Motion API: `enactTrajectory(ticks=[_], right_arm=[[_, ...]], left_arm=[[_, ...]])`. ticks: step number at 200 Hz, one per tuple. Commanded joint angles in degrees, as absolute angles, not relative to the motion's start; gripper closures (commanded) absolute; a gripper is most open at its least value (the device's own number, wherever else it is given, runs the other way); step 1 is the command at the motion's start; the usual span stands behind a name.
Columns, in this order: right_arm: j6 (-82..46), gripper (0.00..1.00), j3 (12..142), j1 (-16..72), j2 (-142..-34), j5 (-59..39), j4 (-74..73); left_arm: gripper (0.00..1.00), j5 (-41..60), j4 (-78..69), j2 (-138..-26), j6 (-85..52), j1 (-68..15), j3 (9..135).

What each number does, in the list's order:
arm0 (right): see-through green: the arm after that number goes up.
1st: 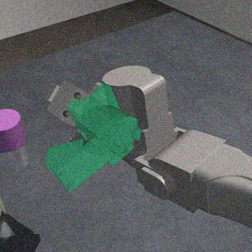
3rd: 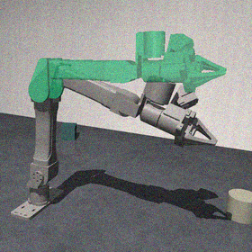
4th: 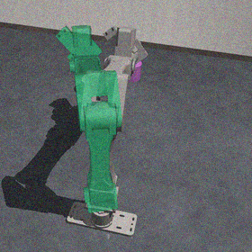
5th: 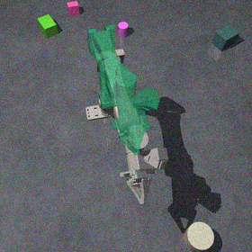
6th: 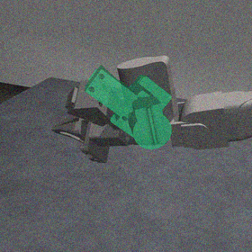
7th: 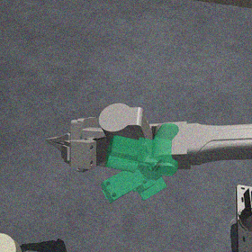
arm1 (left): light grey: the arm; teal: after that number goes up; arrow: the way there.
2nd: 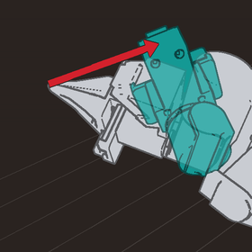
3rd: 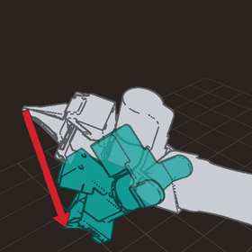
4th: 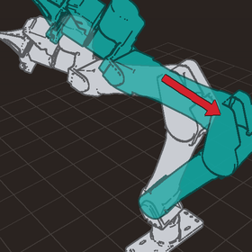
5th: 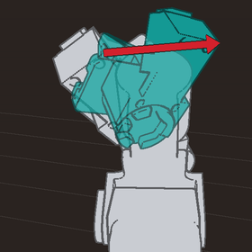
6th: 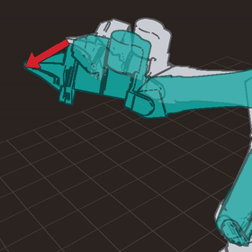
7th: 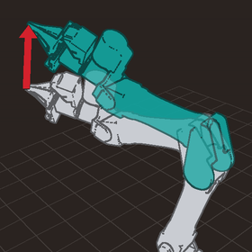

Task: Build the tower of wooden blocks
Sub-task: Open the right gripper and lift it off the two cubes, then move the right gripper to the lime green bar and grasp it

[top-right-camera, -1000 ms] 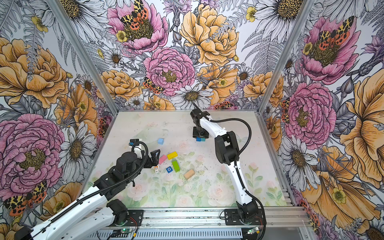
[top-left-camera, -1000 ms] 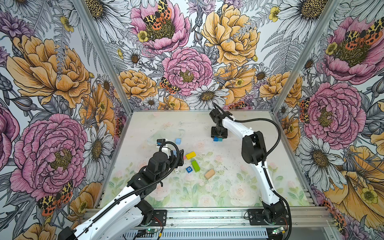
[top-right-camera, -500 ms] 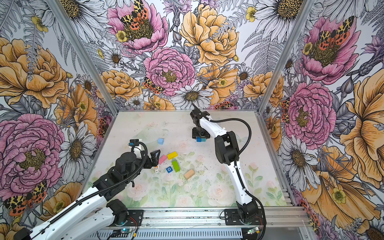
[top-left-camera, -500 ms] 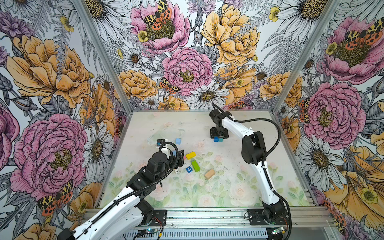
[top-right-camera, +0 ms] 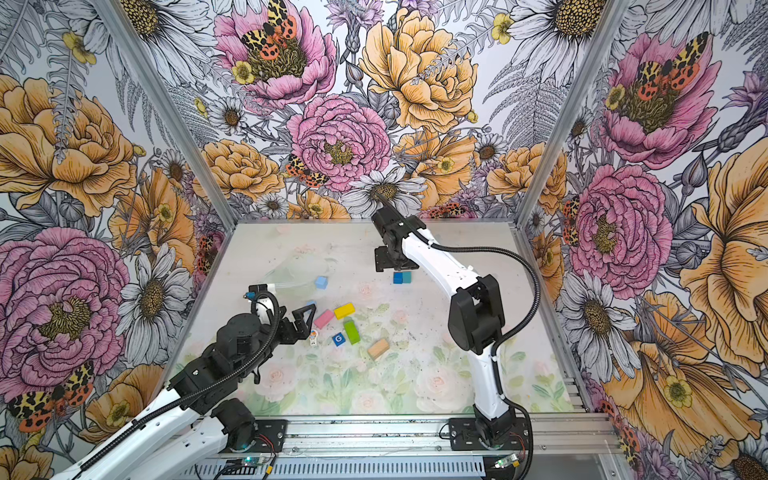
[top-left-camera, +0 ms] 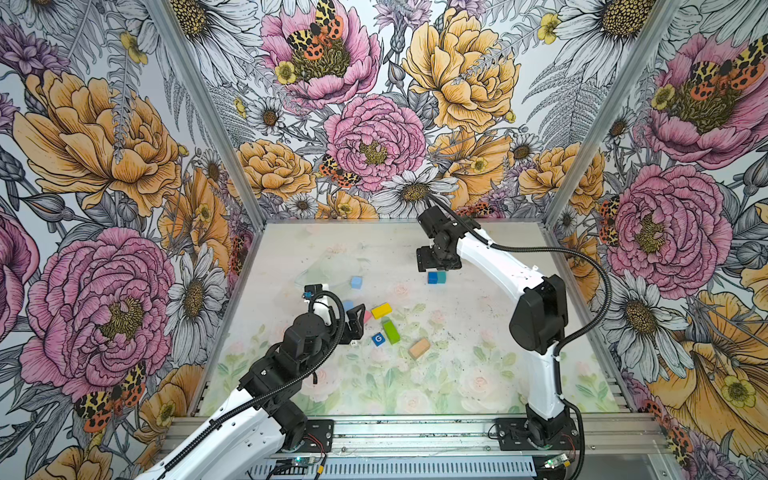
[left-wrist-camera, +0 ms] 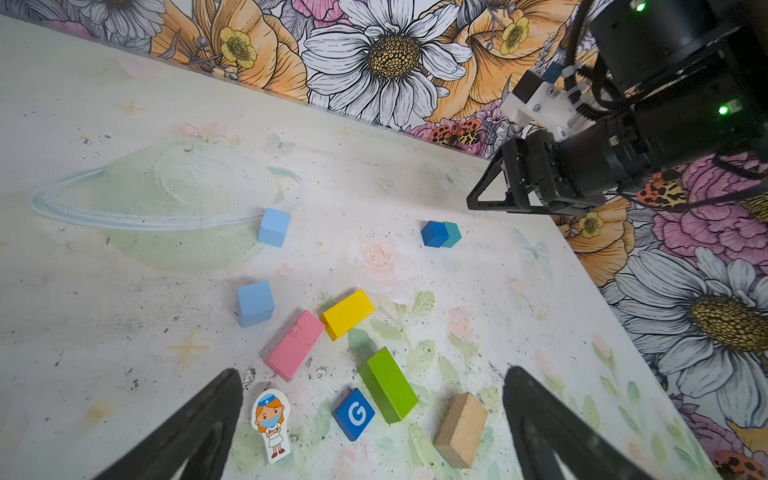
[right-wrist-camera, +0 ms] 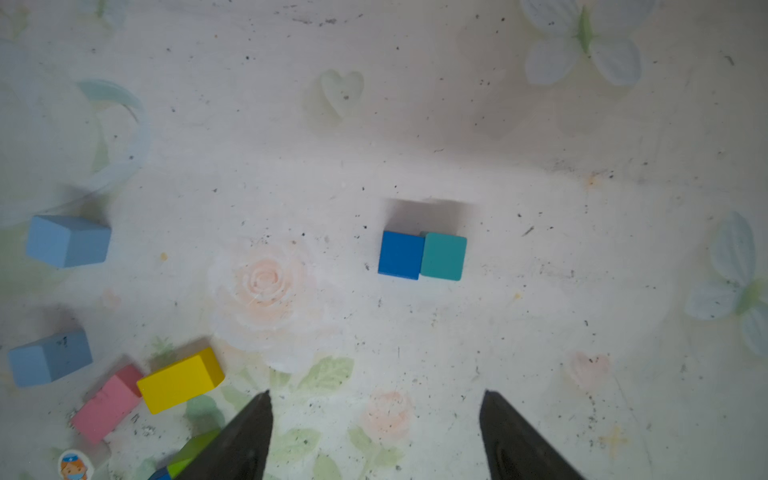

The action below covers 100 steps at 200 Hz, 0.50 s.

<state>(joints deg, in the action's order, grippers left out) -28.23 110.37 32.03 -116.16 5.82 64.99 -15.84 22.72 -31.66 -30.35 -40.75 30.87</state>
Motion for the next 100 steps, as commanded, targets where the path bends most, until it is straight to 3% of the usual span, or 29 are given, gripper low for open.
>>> enactTrajectory(ticks=[1, 43, 100], right_arm=[[-31.5, 0.21, 100.4, 34.8, -110.4, 2.3, 58.9], [-36.2, 0.29, 86.7, 42.3, -104.2, 0.1, 51.1], [-37.2, 0.33, 87.2, 49.2, -108.9, 1.1, 49.3]], left_arm=[[0.01, -18.5, 26.8, -27.8, -34.7, -43.9, 28.4], [0.01, -20.1, 28.9, -19.6, -40.3, -49.3, 22.8], [0.01, -20.8, 31.1, -12.2, -44.6, -52.3, 18.3]])
